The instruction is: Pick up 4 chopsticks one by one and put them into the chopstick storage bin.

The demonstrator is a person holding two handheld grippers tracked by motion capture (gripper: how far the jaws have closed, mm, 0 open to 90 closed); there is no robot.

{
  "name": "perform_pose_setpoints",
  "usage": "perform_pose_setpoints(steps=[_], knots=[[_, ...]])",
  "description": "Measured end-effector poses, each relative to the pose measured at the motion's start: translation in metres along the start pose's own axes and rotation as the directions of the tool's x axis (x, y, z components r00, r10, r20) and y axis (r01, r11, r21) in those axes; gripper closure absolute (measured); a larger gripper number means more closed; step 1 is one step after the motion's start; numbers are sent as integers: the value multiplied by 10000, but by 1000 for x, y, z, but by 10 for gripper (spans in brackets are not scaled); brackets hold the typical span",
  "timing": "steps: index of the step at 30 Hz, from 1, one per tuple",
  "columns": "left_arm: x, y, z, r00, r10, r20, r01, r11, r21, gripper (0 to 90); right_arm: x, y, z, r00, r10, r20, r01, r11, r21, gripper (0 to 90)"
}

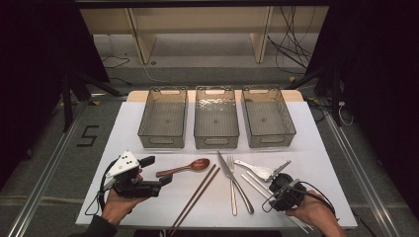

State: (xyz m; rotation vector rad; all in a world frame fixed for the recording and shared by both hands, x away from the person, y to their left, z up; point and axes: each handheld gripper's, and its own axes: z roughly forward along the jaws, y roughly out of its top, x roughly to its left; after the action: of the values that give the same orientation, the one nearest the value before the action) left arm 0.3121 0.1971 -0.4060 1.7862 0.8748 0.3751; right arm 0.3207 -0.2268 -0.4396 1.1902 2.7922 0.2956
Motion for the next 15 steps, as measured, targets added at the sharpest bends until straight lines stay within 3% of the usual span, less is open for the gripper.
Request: perform_pose_setpoints(steps=[15], knots=[[1,1,-2,10000,4,-30,-4,10000,-65,118,0,0,10,9999,-101,59,96,9963,853,804]])
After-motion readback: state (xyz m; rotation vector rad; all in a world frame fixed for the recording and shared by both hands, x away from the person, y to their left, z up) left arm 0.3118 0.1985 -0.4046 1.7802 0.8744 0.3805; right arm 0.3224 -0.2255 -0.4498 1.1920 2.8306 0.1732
